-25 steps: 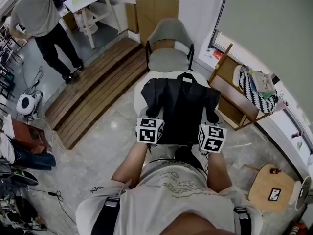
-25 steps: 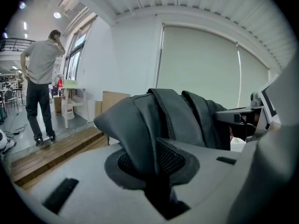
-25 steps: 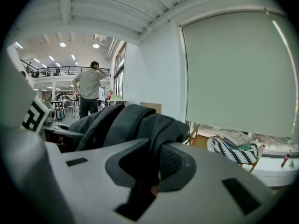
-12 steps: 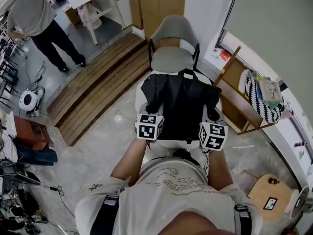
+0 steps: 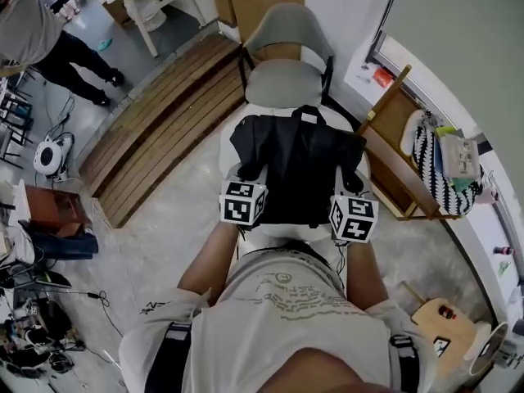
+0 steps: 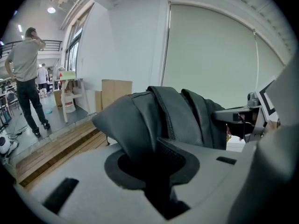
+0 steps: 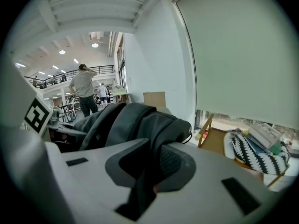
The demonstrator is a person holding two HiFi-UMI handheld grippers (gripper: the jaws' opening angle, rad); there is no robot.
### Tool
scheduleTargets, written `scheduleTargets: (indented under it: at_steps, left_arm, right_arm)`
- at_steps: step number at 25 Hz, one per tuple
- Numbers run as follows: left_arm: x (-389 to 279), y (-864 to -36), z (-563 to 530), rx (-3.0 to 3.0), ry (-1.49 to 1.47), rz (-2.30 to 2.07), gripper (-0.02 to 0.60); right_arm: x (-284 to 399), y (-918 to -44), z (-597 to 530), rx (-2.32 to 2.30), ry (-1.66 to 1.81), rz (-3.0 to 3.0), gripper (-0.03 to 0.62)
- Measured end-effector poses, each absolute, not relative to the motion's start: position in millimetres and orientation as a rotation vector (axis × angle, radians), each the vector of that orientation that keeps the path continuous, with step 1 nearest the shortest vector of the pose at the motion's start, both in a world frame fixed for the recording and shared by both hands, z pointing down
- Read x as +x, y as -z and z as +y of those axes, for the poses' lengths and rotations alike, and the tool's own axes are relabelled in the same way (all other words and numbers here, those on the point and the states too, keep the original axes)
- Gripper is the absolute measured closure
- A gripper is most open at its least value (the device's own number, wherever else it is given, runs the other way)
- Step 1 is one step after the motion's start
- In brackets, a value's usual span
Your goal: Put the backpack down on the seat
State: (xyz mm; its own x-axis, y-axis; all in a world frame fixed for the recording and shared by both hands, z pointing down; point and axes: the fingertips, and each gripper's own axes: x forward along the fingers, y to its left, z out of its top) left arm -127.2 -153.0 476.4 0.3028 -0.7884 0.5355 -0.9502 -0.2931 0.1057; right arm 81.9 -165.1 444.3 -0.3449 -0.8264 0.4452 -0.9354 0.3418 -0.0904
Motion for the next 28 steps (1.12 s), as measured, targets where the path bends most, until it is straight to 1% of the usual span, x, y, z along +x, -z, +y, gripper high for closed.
scheduleTargets:
  at_steps: [8,13,20,28]
  left_arm:
    - [-110.4,-522.9,-173.0,2.017,-0.619,-1.533,0.495]
    - [-119.0,-563.8,-189.1,1.965,-0.690,-1.487,0.495]
    - [-135.2,-621.9,-196.2,1.964,-0.775,-1.337,0.497]
    - [-138.6,-704.1,-219.7,1.971,-0.878,-1.124,0.497]
  right_arm:
    - [95.8,-492.8,-201.7,1.397,-0.604,-2.305,0.546]
    - [87.4,-533.9,-215.2,1.307,-0.701,-2.345,0.546]
    - [71.4,-589.6,-208.7,1.299,-0.810,-2.214,0.545]
    - [68.5,-670.7,-209.6,1.360,-1.123,-1.974,0.546]
